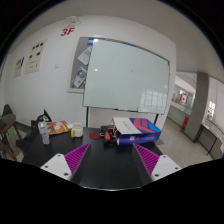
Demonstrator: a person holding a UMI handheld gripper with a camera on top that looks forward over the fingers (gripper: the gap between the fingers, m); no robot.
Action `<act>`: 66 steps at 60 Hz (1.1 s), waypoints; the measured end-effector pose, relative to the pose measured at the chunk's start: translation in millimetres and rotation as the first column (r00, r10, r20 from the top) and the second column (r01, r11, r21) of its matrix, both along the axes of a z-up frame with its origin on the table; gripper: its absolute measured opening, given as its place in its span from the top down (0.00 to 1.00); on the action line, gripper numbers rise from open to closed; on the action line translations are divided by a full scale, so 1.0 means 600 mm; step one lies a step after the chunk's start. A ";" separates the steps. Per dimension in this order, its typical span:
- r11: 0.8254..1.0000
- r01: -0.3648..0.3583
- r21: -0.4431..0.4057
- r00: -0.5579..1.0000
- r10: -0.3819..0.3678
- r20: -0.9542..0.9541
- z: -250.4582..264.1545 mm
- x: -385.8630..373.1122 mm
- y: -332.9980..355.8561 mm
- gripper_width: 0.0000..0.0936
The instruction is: Pour water
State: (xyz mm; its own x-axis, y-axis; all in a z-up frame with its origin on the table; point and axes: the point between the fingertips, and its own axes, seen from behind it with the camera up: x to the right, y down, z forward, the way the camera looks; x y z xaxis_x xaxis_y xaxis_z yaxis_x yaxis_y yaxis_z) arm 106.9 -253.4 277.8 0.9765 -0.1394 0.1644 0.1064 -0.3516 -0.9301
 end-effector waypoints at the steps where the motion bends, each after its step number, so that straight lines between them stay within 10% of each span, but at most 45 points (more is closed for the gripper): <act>1: 1.000 -0.003 -0.005 1.000 0.003 0.000 -0.003 -0.002 -0.001 0.10; 31: 0.970 -0.122 -0.211 0.991 0.110 -0.072 -0.292 -0.299 0.033 0.10; 66: 0.984 -0.167 -0.061 0.978 0.157 -0.138 -0.365 -0.664 0.448 0.10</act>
State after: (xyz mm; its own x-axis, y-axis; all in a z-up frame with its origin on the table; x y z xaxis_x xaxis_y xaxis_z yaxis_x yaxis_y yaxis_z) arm -291.6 15.3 59.0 0.9989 0.0299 0.0358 0.0449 -0.4058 -0.9129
